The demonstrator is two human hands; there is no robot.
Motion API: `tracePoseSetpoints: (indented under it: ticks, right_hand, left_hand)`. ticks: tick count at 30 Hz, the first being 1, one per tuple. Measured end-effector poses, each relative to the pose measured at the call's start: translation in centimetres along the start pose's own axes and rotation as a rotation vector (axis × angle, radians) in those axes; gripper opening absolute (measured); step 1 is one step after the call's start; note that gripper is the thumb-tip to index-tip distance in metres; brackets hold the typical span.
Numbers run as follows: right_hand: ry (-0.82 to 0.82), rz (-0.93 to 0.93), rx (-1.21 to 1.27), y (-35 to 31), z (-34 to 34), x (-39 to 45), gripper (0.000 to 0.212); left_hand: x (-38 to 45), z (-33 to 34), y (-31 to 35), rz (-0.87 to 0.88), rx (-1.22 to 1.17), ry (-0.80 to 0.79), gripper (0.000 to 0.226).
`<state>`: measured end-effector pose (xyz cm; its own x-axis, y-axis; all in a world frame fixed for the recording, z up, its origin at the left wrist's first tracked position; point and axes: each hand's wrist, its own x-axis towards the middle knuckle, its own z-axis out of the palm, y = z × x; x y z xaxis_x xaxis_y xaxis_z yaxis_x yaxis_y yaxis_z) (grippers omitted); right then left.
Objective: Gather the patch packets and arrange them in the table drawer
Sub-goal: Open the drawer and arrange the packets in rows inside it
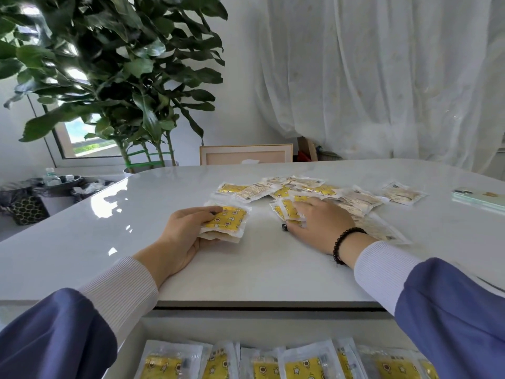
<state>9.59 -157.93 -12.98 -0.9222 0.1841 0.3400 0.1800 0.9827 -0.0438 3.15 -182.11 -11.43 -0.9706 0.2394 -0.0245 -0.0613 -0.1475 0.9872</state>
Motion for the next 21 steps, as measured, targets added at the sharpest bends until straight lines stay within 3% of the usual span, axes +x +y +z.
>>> tracePoseSetpoints:
  ticks: [3,8,12,14,18,21]
  right_hand:
    - [0.091,-0.035,-0.134,-0.4,-0.2,-0.1,0.037]
    - [0.186,-0.104,-0.146,-0.5,0.0,-0.3,0.025]
    - [0.278,-0.09,0.095,0.1,-0.1,-1.2,0.018]
    - [0.308,-0.193,0.196,-0.2,-0.5,-2.6,0.011]
    - [0.25,-0.42,0.247,-1.8,-1.6,-6.7,0.004]
    - [0.136,-0.406,0.406,-2.6,-2.7,-8.1,0.025]
  left_hand:
    - [-0.1,0.0,0.0,-0.001,-0.002,-0.004,0.023]
    - [-0.2,0.0,0.0,-0.004,0.002,-0.017,0.025]
    - [-0.2,0.0,-0.1,-0.004,0.015,-0.018,0.026]
    - [-0.1,0.0,-0.1,-0.001,0.02,-0.017,0.026]
    - [-0.1,-0.1,-0.2,0.007,0.019,-0.022,0.026]
    - [-0.3,-0.1,-0.2,0.016,0.0,-0.011,0.026]
